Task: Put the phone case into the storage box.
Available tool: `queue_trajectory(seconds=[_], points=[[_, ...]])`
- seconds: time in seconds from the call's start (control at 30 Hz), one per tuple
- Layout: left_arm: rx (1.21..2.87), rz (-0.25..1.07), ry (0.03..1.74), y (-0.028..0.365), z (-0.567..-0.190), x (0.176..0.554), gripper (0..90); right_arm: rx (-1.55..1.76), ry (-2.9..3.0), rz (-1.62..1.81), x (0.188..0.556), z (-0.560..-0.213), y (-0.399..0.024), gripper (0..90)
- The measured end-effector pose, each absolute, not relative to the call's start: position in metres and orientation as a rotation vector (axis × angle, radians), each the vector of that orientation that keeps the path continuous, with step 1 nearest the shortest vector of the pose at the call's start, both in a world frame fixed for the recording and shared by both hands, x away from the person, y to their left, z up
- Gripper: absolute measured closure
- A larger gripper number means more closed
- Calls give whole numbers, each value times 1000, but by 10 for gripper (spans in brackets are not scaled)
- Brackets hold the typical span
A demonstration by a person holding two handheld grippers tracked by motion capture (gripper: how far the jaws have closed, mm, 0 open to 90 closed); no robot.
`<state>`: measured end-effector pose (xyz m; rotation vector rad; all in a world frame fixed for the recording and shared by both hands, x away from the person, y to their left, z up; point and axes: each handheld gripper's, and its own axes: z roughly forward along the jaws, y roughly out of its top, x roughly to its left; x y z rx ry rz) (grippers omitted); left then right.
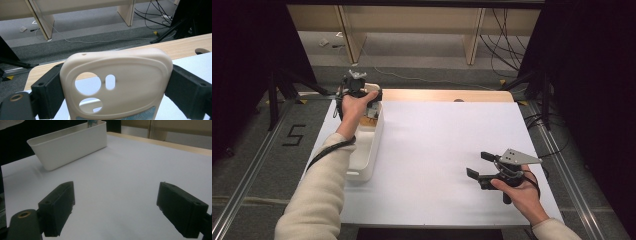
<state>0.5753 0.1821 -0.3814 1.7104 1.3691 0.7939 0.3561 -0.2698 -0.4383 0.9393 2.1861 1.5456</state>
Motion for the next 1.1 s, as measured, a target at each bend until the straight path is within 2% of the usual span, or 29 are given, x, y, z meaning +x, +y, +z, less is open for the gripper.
queue_trajectory(seconds=[1.1], points=[[1712, 788, 1381, 182, -387, 581, 104, 938, 2193, 1544, 356, -439, -270, 159]])
